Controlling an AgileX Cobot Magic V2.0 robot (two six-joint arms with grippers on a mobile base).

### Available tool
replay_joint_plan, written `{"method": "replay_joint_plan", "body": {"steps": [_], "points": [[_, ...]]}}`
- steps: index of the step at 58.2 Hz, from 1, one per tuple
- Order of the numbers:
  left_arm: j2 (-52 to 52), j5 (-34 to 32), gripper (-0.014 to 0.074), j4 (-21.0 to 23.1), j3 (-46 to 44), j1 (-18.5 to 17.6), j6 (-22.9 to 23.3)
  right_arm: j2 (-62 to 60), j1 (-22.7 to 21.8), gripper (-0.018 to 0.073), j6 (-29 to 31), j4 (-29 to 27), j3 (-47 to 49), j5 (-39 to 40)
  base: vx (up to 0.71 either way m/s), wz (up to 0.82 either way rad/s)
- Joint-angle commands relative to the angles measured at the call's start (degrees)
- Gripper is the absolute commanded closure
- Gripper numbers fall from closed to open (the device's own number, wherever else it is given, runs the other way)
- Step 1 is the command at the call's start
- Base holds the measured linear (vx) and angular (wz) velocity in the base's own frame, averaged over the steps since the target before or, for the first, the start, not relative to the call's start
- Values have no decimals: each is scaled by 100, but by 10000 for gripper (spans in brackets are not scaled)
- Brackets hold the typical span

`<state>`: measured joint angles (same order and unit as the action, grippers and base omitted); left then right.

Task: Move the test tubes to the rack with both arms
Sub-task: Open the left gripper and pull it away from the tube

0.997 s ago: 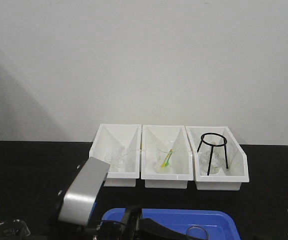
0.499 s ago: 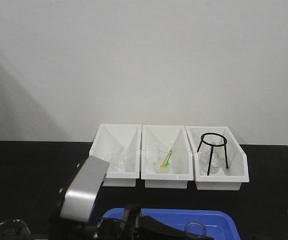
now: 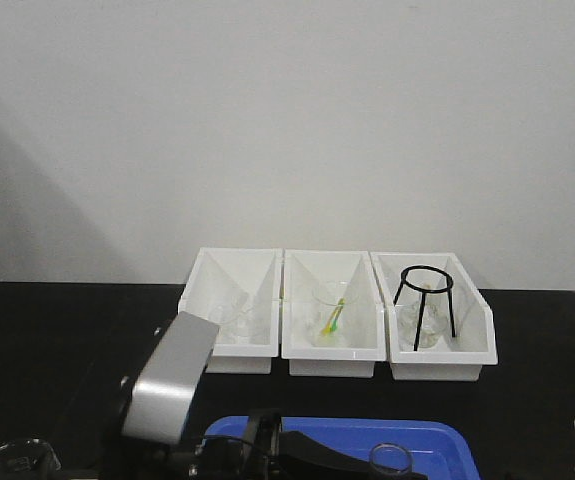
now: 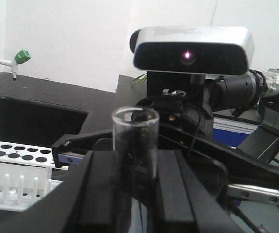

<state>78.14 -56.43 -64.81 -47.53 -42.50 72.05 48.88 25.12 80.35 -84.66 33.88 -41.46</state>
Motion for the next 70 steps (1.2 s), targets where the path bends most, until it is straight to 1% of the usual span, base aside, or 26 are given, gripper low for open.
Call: {"method": "replay_joint_plan", "body": {"steps": [1, 4, 11, 18, 22, 28, 31, 44, 51, 59, 65, 70], "points": [[-152, -221, 224, 401, -192, -44, 4, -19, 1, 570, 40, -306, 186, 44, 0, 0], [-162, -165, 150, 401, -192, -44, 17, -19, 1, 570, 40, -306, 186, 44, 0, 0], [-170, -101, 21, 407, -192, -35, 17, -19, 1, 570, 45, -306, 186, 51, 0, 0], [-206, -101, -34, 445, -192, -9, 6, -19, 1, 570, 75, -306, 186, 95, 0, 0], [-276, -37, -34, 445, -192, -9, -25, -19, 1, 570, 158, -302, 186, 218, 0, 0], [-436, 238, -21, 445, -192, -9, -213, -19, 1, 570, 201, -308, 186, 460, 0, 0], [-557, 475, -13, 439, -192, -9, -304, -19, 1, 570, 201, -308, 186, 601, 0, 0], [-1252, 1819, 6, 380, -183, -9, -299, -19, -12, 566, 228, -266, 186, 1026, 0, 0], [-1674, 2447, 6, 178, -183, -9, -268, -19, -18, 566, 221, -266, 186, 1450, 0, 0], [-2005, 2874, 6, -70, -164, -9, -129, -19, -18, 566, 216, -272, 186, 1953, 0, 0], [-2166, 3147, 6, -324, -164, -9, 193, -19, -18, 566, 216, -272, 186, 2399, 0, 0], [-2209, 3240, 6, -527, -164, -9, 396, -19, -18, 566, 223, -272, 186, 2753, 0, 0]]}}
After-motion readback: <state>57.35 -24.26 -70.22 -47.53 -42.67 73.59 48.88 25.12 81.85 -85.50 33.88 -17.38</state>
